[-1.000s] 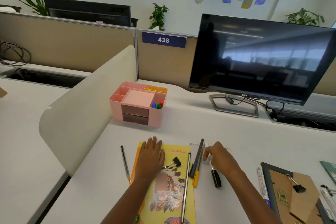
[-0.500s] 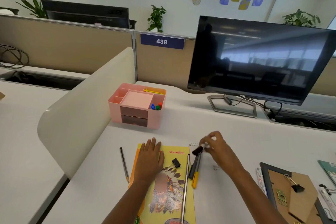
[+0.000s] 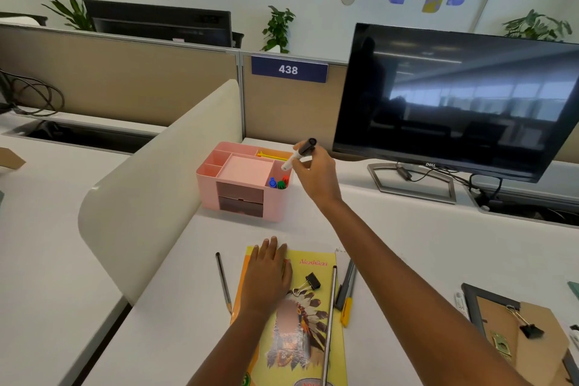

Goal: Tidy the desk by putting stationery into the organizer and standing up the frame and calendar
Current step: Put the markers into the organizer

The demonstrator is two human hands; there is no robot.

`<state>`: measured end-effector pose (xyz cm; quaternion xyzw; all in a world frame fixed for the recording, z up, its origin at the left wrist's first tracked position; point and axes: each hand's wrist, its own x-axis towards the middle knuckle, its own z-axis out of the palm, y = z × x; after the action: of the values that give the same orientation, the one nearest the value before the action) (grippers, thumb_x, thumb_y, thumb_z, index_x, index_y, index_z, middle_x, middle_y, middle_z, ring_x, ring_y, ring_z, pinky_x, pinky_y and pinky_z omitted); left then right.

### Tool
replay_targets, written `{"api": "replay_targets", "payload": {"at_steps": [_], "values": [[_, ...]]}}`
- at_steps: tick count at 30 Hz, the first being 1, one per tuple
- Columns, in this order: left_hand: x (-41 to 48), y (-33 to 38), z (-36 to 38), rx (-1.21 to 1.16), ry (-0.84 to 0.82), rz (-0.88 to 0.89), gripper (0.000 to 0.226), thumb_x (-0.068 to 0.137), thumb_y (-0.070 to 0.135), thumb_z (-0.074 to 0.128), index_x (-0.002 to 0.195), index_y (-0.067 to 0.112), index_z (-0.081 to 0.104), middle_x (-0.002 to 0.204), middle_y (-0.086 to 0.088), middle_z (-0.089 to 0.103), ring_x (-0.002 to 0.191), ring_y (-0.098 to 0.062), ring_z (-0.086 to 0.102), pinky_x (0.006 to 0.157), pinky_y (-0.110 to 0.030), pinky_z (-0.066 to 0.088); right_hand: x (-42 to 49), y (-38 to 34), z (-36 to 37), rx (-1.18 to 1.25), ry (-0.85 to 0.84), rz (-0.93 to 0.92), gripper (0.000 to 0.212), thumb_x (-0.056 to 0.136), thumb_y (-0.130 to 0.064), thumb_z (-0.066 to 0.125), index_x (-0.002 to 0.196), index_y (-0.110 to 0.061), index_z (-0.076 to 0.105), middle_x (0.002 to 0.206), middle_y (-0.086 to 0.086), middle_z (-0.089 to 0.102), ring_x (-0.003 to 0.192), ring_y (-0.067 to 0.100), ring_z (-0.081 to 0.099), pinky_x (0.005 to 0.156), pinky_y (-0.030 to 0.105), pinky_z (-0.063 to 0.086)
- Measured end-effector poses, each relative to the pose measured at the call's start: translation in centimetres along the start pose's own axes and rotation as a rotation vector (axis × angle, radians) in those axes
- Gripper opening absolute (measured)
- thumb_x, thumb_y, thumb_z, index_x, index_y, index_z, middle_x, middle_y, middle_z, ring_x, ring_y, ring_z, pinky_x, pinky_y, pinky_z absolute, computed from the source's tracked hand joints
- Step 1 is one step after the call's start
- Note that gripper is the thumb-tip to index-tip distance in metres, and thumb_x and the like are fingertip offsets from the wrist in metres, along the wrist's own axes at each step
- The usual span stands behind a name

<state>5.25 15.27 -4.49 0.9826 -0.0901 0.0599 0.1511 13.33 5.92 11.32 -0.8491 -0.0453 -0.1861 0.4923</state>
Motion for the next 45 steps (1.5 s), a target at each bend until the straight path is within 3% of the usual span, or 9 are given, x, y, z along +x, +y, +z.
{"api": "replay_targets", "payload": {"at_steps": [4, 10, 15, 20, 25, 29, 37, 41, 45], "values": [[0.0, -0.1, 0.1, -0.019, 0.008, -0.014, 0.087, 0.075, 0.045, -0.012, 0.142, 0.014, 0.034, 0.151, -0.009, 0.027, 0.141, -0.024, 0.022, 0.116, -0.035, 0.009, 0.9, 0.7, 1.4, -0.079, -0.07, 0.039, 0.025, 0.09, -0.01, 0.053, 0.114, -0.004, 0.052, 0.12, 0.016, 0.059, 0.11, 0.028, 0.056, 0.087, 0.035, 0.052], [-0.1, 0.0, -0.1, -0.025, -0.019, -0.025, 0.069, 0.087, 0.04, 0.006, 0.133, 0.01, 0.048, 0.143, -0.013, 0.042, 0.134, -0.029, 0.037, 0.112, -0.04, 0.021, -0.3, 2.0, 0.5, -0.056, -0.087, 0.024, 0.025, 0.09, -0.006, 0.051, 0.115, -0.007, 0.05, 0.123, 0.015, 0.057, 0.112, 0.026, 0.056, 0.075, 0.02, 0.048], [0.0, -0.1, -0.5, 0.031, -0.033, -0.018, 0.047, 0.083, 0.03, 0.032, 0.101, 0.01, 0.07, 0.108, -0.014, 0.069, 0.099, -0.029, 0.066, 0.084, -0.043, 0.052, -3.9, 4.9, -1.9, -0.006, -0.027, 0.022, 0.023, 0.088, -0.001, 0.053, 0.11, -0.005, 0.056, 0.117, 0.014, 0.062, 0.103, 0.024, 0.06, 0.081, 0.021, 0.047], [0.0, -0.1, -0.3, 0.1, -0.008, 0.017, 0.046, 0.081, 0.028, 0.033, 0.097, 0.008, 0.071, 0.101, -0.015, 0.071, 0.093, -0.029, 0.068, 0.077, -0.045, 0.054, -8.8, 9.2, -4.6, -0.079, -0.039, 0.084, 0.02, 0.087, 0.002, 0.051, 0.102, -0.007, 0.061, 0.108, 0.01, 0.064, 0.09, 0.015, 0.059, 0.071, 0.007, 0.043], [0.0, 0.0, -0.4, 0.071, 0.022, 0.03, 0.045, 0.08, 0.025, 0.034, 0.093, 0.004, 0.072, 0.095, -0.016, 0.072, 0.086, -0.03, 0.069, 0.072, -0.044, 0.055, -13.3, 12.3, -7.7, -0.224, -0.009, 0.117, 0.022, 0.088, 0.004, 0.048, 0.097, -0.007, 0.064, 0.1, 0.007, 0.066, 0.092, 0.015, 0.06, 0.08, 0.017, 0.046], [-0.3, 0.1, -0.4, 0.023, 0.057, 0.062, 0.042, 0.08, 0.024, 0.036, 0.087, 0.003, 0.073, 0.09, -0.015, 0.073, 0.082, -0.029, 0.071, 0.065, -0.037, 0.057, -15.7, 14.0, -10.8, -0.339, 0.05, 0.156, 0.024, 0.087, 0.007, 0.046, 0.094, -0.006, 0.065, 0.098, 0.006, 0.065, 0.088, 0.013, 0.058, 0.072, 0.002, 0.038], [-0.4, 1.5, -0.7, 0.031, 0.079, 0.009, 0.042, 0.08, 0.025, 0.035, 0.072, 0.005, 0.071, 0.075, -0.013, 0.072, 0.067, -0.026, 0.07, 0.052, -0.029, 0.055, -18.7, 15.9, -16.6, -0.715, 0.138, 0.401, 0.031, 0.084, -0.003, 0.056, 0.115, -0.004, 0.059, 0.118, 0.02, 0.056, 0.111, 0.032, 0.052, 0.088, 0.034, 0.047], [-0.4, 1.7, 1.1, 0.095, -0.029, 0.019, 0.05, 0.089, 0.026, 0.025, 0.083, 0.001, 0.069, 0.09, -0.021, 0.07, 0.085, -0.037, 0.068, 0.063, -0.039, 0.057, -19.8, 15.7, -17.4, -0.826, 0.058, 0.483, 0.044, 0.088, -0.017, 0.054, 0.13, -0.01, 0.046, 0.121, 0.018, 0.051, 0.11, 0.028, 0.049, 0.087, 0.03, 0.045], [-1.3, 2.7, 2.1, 0.04, -0.111, -0.014, 0.084, 0.086, 0.05, -0.002, 0.124, 0.001, 0.055, 0.133, -0.026, 0.048, 0.126, -0.042, 0.042, 0.099, -0.051, 0.039, -19.9, 15.8, -17.0, -0.865, -0.027, 0.472, 0.044, 0.089, -0.015, 0.049, 0.133, -0.012, 0.04, 0.117, 0.016, 0.053, 0.109, 0.026, 0.049, 0.082, 0.028, 0.048]]}}
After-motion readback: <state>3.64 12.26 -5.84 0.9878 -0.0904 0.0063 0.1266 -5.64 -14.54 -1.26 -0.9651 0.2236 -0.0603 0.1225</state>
